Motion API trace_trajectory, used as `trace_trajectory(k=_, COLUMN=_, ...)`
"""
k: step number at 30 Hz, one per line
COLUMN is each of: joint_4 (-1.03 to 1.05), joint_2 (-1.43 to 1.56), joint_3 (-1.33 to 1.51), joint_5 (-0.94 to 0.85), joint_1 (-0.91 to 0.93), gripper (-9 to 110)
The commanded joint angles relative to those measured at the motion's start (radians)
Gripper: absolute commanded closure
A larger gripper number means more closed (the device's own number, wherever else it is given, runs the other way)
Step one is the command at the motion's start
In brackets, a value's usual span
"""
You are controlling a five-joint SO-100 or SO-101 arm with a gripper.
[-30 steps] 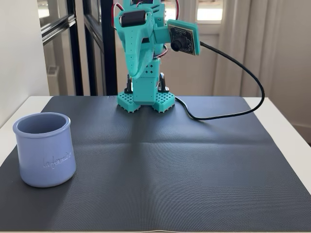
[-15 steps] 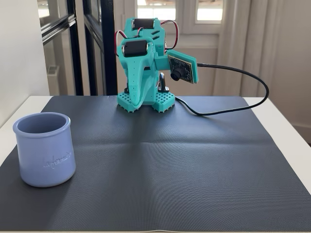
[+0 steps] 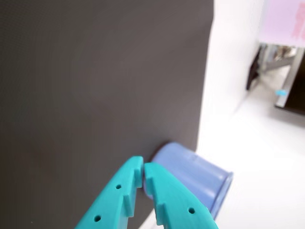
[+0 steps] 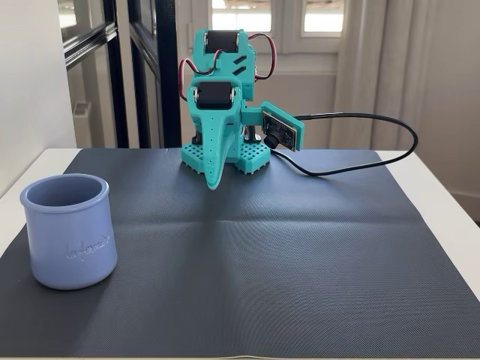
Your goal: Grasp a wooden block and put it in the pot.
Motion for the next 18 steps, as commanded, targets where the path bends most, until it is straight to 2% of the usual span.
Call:
trace_trajectory(k=1, joint_4=0.005, joint_2=0.008, joint_3=-0.003, joint_5=-0.008, joint_1=-0.006, gripper=101)
trace_trajectory(k=18, joint_4=0.005, joint_2=0.008, joint_3=-0.003, joint_5=0.0, joint_1=-0.003, gripper=101)
